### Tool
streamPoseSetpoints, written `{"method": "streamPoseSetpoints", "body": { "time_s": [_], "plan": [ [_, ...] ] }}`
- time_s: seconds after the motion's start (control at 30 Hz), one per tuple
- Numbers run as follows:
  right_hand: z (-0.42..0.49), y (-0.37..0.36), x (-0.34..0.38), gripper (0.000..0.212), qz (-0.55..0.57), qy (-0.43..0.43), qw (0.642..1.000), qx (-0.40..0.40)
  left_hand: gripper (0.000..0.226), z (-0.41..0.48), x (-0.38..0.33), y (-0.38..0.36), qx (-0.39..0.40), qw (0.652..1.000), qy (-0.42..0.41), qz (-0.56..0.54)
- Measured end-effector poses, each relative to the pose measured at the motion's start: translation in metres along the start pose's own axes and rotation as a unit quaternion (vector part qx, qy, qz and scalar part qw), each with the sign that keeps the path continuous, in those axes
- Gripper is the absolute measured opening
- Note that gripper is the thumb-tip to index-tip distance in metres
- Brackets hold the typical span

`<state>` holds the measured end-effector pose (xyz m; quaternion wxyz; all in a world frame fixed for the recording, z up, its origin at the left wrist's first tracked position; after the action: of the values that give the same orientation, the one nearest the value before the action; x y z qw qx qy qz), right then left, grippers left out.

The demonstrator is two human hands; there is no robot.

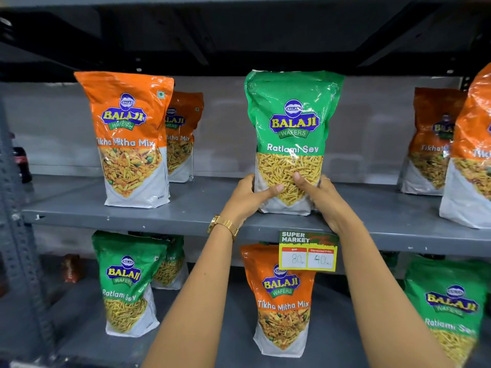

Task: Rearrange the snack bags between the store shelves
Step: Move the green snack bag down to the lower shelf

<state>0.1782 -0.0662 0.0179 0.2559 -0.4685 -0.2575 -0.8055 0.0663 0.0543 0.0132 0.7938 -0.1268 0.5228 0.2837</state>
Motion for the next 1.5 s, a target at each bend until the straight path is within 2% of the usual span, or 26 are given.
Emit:
{"method": "streamPoseSetpoints", "body": {
  "time_s": [0.13,0.23,0.3,0.47,0.57,0.7,0.9,1.03,1.17,1.2,1.3,1.33,1.5],
  "plan": [
    [-0.018,-0.003,0.009,0.053,-0.012,0.003,1.0,0.005,0.062,-0.021,-0.009,0.006,-0.02,0.999,-0.009,0.04],
    [-0.046,-0.008,0.024,0.042,-0.023,0.011,1.0,-0.015,0.043,-0.049,-0.021,0.007,-0.018,0.999,-0.024,0.041],
    [-0.07,-0.012,0.035,0.035,-0.024,0.03,0.999,-0.039,0.043,-0.07,-0.031,0.011,-0.027,0.998,-0.035,0.034],
    [-0.13,-0.027,0.048,0.048,0.013,0.074,0.994,-0.078,0.05,-0.124,-0.052,0.026,-0.037,0.997,-0.062,0.04],
    [-0.157,-0.039,0.041,0.053,0.01,0.071,0.995,-0.068,0.05,-0.155,-0.046,0.033,-0.03,0.996,-0.062,0.059],
    [-0.184,-0.064,0.006,0.055,-0.003,0.053,0.998,-0.033,0.059,-0.188,-0.001,0.048,-0.038,0.996,-0.028,0.07],
    [-0.219,-0.119,-0.093,0.072,-0.002,-0.026,0.999,0.045,0.078,-0.231,0.11,0.076,-0.036,0.989,0.091,0.11],
    [-0.224,-0.159,-0.167,0.07,0.0,-0.093,0.992,0.083,0.062,-0.251,0.183,0.092,-0.054,0.981,0.157,0.097],
    [-0.218,-0.186,-0.228,0.087,0.017,-0.154,0.983,0.103,0.073,-0.258,0.245,0.106,-0.071,0.975,0.194,0.086],
    [-0.216,-0.19,-0.24,0.085,0.011,-0.165,0.981,0.105,0.076,-0.257,0.257,0.109,-0.073,0.973,0.203,0.086],
    [-0.202,-0.202,-0.259,0.052,-0.028,-0.169,0.98,0.104,0.078,-0.25,0.28,0.113,-0.074,0.968,0.224,0.081],
    [-0.195,-0.206,-0.261,0.048,-0.033,-0.17,0.979,0.103,0.077,-0.247,0.283,0.114,-0.075,0.967,0.229,0.076],
    [-0.164,-0.224,-0.27,0.058,-0.051,-0.171,0.976,0.126,0.068,-0.219,0.301,0.122,-0.064,0.965,0.239,0.088]
  ]
}}
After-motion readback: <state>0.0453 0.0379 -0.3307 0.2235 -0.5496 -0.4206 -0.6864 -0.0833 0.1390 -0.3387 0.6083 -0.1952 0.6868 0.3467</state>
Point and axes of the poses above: each hand's wrist, its own z-axis towards the middle knuckle, its own y-axis out of the back of the hand, x = y × z, the point moved 8 cm from there along z, towards the middle knuckle, and after that the axes turned 4 degrees about -z, right-handed, at the moved point
